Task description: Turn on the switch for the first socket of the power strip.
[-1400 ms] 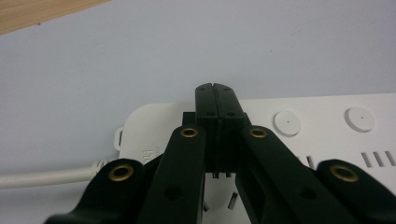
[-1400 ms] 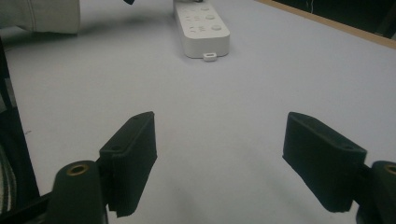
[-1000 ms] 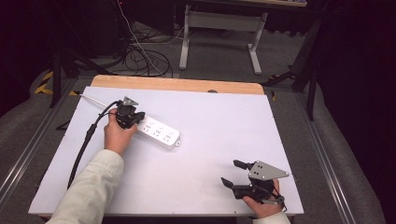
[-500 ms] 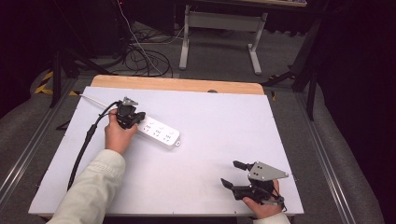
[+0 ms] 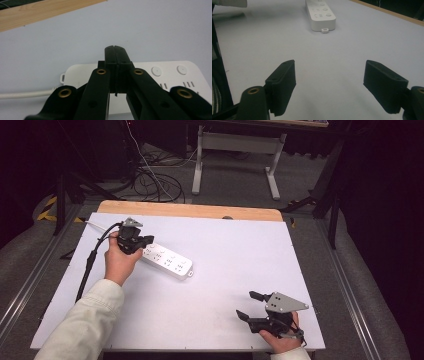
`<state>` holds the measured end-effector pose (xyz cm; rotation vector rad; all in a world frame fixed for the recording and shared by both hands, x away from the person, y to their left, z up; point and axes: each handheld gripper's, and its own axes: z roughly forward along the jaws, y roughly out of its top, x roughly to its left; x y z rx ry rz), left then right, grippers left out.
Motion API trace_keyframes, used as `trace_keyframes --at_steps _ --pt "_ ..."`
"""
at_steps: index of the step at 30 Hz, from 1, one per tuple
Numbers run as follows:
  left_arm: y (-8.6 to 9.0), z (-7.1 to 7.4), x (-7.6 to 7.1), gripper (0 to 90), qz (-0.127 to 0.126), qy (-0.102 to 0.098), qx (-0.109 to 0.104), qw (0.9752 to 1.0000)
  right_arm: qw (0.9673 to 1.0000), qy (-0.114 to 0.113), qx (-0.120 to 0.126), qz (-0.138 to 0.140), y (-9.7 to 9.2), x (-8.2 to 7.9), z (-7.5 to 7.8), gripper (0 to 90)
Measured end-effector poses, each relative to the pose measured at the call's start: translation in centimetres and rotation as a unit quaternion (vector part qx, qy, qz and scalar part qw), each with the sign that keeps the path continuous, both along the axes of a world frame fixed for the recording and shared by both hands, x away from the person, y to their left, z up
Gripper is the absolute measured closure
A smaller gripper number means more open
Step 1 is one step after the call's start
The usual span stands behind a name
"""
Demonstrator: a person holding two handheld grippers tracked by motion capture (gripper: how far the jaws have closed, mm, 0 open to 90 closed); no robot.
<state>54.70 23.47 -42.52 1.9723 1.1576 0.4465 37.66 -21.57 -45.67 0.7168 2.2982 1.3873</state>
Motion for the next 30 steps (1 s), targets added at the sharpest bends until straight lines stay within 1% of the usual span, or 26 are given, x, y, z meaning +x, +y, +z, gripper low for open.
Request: trace_keyframes --at_steps 1,2,3,4,6,7,8,13,15,16,18,19,20,22,23,24,28,29,30 --pt "0.2 0.3 -0.2 90.0 0.0 -0.003 -0.003 1.0 1.0 0.0 0.0 0.0 0.0 0.0 0.0 26.5" --pt "0.3 0.5 -0.3 90.0 -0.001 -0.003 -0.01 0.9999 1.0 0.0 0.001 0.001 0.1 0.2 0.0 26.5" --pt "0.4 0.7 -0.4 90.0 -0.001 -0.006 -0.008 0.9999 1.0 0.0 0.001 0.001 0.1 0.2 0.0 26.5" --pt "0.4 1.0 -0.5 90.0 -0.002 -0.007 -0.012 0.9999 1.0 0.0 0.0 0.002 0.2 0.3 0.0 26.5" --pt "0.7 1.5 -0.7 90.0 0.0 -0.017 -0.01 0.9998 1.0 0.001 0.0 0.004 0.3 0.5 0.0 26.5" --pt "0.8 1.6 -0.9 90.0 0.001 -0.016 -0.02 0.9997 1.0 0.001 0.0 0.004 0.3 0.5 0.0 26.5" --pt "1.0 1.8 -1.0 90.0 0.002 -0.015 -0.024 0.9996 1.0 0.002 -0.001 0.005 0.4 0.6 0.0 26.5" --pt "1.1 2.3 -1.5 90.0 -0.003 -0.018 -0.013 0.9998 1.0 0.002 0.0 0.009 0.5 0.8 0.0 26.5" --pt "1.2 2.5 -1.6 90.0 -0.006 -0.022 -0.017 0.9996 1.0 0.001 -0.001 0.009 0.5 0.8 0.0 26.5" --pt "1.2 2.6 -1.8 89.9 -0.007 -0.018 -0.024 0.9995 1.0 0.001 0.0 0.01 0.5 0.8 0.0 26.5" --pt "1.4 2.9 -2.1 88.5 -0.008 -0.021 -0.026 0.9994 1.0 0.0 0.001 0.01 0.5 0.8 0.1 26.5" --pt "1.4 3.0 -2.3 78.8 -0.003 -0.023 -0.026 0.9994 1.0 -0.001 0.0 0.009 0.5 0.8 0.1 26.5" --pt "1.4 3.2 -2.6 73.5 -0.005 -0.029 -0.02 0.9993 1.0 -0.001 0.0 0.009 0.5 0.8 0.1 26.5" --pt "1.3 3.6 -3.2 66.8 -0.019 -0.035 -0.021 0.999 1.0 0.0 0.0 0.009 0.5 0.8 0.1 26.5" --pt "1.3 3.9 -3.6 66.8 -0.027 -0.041 -0.02 0.9986 1.0 0.0 0.0 0.009 0.5 0.8 0.1 26.5" --pt "1.4 4.3 -4.1 63.6 -0.033 -0.05 -0.019 0.998 1.0 0.0 -0.001 0.009 0.5 0.8 0.1 26.5" --pt "1.4 5.5 -5.9 47.2 -0.042 -0.076 -0.029 0.9958 1.0 -0.003 0.001 0.008 0.5 0.8 0.1 26.5" --pt "1.3 5.9 -6.5 42.3 -0.047 -0.082 -0.032 0.995 1.0 -0.002 0.003 0.008 0.6 0.8 0.2 26.5" --pt "1.3 6.2 -6.9 42.3 -0.052 -0.085 -0.031 0.9945 1.0 -0.002 0.003 0.008 0.6 0.8 0.2 26.5"
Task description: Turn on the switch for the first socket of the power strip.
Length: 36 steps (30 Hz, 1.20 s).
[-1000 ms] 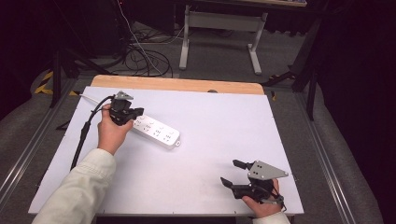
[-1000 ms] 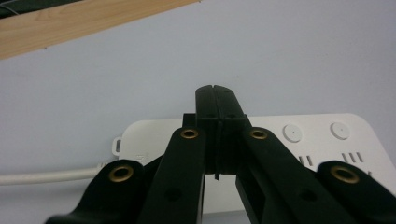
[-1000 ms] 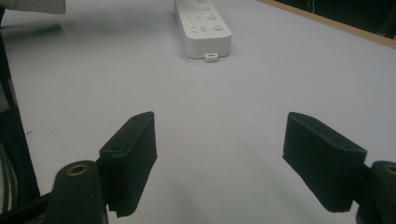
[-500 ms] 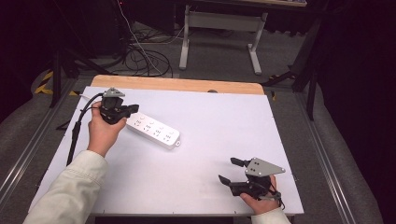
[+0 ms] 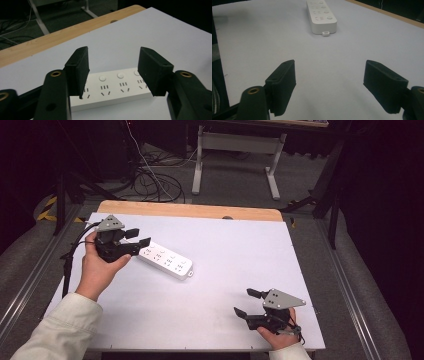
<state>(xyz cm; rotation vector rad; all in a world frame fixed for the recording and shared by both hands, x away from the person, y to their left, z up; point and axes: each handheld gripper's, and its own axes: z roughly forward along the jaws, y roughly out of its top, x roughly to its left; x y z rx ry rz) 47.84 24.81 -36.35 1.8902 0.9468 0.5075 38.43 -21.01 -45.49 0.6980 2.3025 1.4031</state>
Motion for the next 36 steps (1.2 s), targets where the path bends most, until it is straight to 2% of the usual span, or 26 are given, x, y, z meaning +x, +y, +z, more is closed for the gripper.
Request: trace_keyframes --at_steps 3,8,11,14,20,21,24,26,33,36 --pt "-0.1 0.8 -1.6 35.1 -0.013 -0.014 0.003 0.9998 1.0 0.001 0.001 0.0 0.0 0.0 0.0 26.5" --pt "0.0 1.5 -3.8 29.4 -0.028 -0.026 -0.005 0.9993 1.0 0.001 0.003 -0.001 -0.1 0.0 0.1 26.5" --pt "0.3 1.4 -5.0 27.1 -0.033 -0.022 -0.013 0.9991 1.0 0.001 0.004 -0.001 -0.1 -0.1 0.1 26.5" --pt "0.8 1.1 -6.0 24.8 -0.034 -0.03 -0.011 0.9989 1.0 0.001 0.005 -0.001 -0.1 -0.1 0.1 26.5" --pt "1.7 -0.4 -7.9 22.1 -0.041 -0.032 -0.023 0.9984 1.0 0.0 0.003 -0.001 0.0 -0.1 0.1 26.5" --pt "1.9 -0.6 -8.2 22.3 -0.042 -0.038 -0.018 0.9982 1.0 0.001 0.004 -0.001 0.0 -0.1 0.1 26.5" --pt "2.3 -1.7 -9.1 22.0 -0.047 -0.037 -0.023 0.9979 1.0 0.001 0.005 -0.001 0.0 -0.1 0.1 26.5" --pt "2.5 -2.5 -9.6 21.4 -0.05 -0.038 -0.016 0.9979 1.0 0.002 0.005 -0.001 0.0 -0.1 0.1 26.5" --pt "3.3 -4.9 -10.7 19.3 -0.045 -0.038 -0.025 0.998 1.0 0.001 0.004 -0.001 0.0 -0.1 0.1 26.5" --pt "3.7 -5.8 -11.1 17.3 -0.044 -0.043 -0.022 0.9979 1.0 0.0 0.006 0.0 0.0 -0.1 0.2 26.5"
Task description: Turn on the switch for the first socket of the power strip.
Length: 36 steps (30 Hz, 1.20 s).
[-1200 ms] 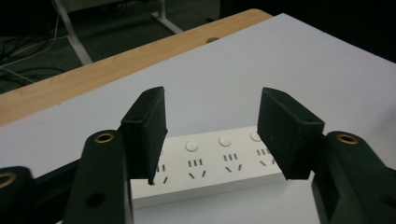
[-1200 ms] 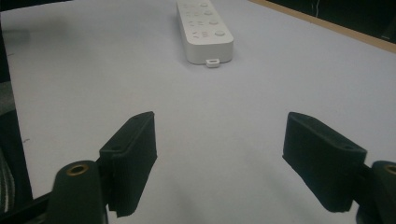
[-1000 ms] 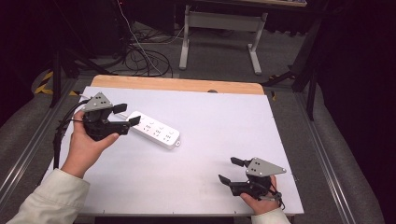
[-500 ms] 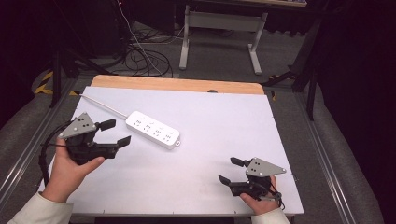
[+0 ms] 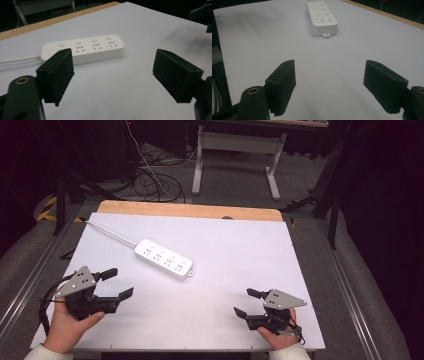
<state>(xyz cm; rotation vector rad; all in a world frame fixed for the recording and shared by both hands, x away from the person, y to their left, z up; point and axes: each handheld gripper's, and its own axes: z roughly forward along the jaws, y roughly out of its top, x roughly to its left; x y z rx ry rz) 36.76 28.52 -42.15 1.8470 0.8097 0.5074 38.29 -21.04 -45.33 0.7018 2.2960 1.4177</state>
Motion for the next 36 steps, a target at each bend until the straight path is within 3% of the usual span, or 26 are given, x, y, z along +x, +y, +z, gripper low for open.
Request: trace_keyframes --at_steps 9,12,16,20,22,24,29,33,36 --pt "0.8 -2.8 -1.0 15.7 -0.008 0.005 -0.004 0.9999 1.0 0.0 0.004 0.002 -0.1 0.0 0.0 26.5" --pt "0.8 -3.7 -1.1 15.8 -0.007 -0.013 0.025 0.9996 1.0 0.001 0.004 0.002 -0.1 0.0 0.0 26.5" --pt "0.7 -4.9 -1.1 15.8 -0.011 0.008 0.015 0.9998 1.0 0.0 0.003 0.002 -0.1 0.0 0.0 26.5" --pt "0.7 -5.1 -1.2 15.7 -0.014 0.007 0.016 0.9998 1.0 0.0 0.002 0.001 -0.1 0.0 0.0 26.5" --pt "0.8 -5.2 -1.0 15.7 -0.011 0.016 0.012 0.9997 1.0 0.001 0.002 -0.001 -0.1 0.1 0.0 26.2" --pt "1.0 -5.3 -1.0 15.7 -0.007 0.036 -0.008 0.9993 1.0 0.003 0.001 -0.001 -0.1 0.1 0.0 25.9" --pt "1.5 -5.2 -1.0 15.8 0.0 0.048 -0.026 0.9985 1.0 0.003 0.002 -0.002 -0.2 0.1 0.0 25.9" --pt "1.6 -5.2 -1.0 15.8 0.005 0.044 -0.026 0.9987 1.0 0.007 -0.002 -0.003 -0.1 0.2 -0.1 25.9" --pt "1.5 -5.0 -1.1 15.7 0.009 0.028 -0.012 0.9995 1.0 0.005 -0.002 -0.004 -0.2 0.2 -0.2 25.9"
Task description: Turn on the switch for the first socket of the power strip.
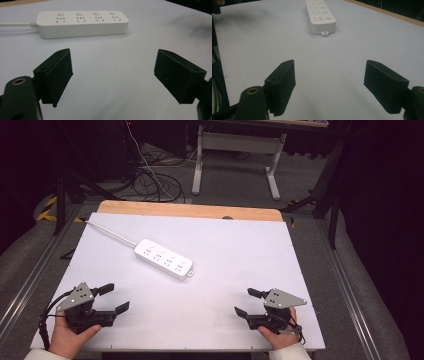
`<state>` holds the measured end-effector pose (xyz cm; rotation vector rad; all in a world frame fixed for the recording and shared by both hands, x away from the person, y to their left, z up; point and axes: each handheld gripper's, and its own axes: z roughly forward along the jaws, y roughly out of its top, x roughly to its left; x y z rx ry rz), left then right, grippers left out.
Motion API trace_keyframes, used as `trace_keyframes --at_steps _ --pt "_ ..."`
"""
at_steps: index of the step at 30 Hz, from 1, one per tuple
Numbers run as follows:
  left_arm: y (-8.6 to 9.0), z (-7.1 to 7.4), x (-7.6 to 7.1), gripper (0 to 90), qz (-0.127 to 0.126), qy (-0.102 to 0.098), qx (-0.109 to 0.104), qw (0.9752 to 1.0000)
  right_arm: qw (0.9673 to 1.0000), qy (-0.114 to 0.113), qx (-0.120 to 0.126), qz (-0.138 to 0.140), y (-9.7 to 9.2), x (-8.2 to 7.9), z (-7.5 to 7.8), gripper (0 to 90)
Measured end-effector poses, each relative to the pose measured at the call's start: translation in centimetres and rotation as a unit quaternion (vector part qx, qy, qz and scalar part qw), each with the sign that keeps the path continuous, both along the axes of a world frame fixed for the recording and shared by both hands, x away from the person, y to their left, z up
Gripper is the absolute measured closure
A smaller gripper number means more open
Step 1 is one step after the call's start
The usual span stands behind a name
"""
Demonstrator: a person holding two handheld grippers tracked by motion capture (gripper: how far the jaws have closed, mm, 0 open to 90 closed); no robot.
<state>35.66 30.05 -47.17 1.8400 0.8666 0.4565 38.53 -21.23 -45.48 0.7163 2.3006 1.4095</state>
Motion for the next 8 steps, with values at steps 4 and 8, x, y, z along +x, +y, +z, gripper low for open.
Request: trace_keyframes --at_steps 4,8 --pt "-0.14 0.21 -0.14 15.8 -0.002 -0.01 0.014 0.9999 1.0 0.001 0.001 -0.002 -0.07 0.01 -0.02 25.9" --pt "-0.24 0.35 -0.23 15.8 -0.005 -0.014 0.022 0.9996 1.0 0.001 0.002 -0.003 -0.05 0.09 -0.04 25.9"
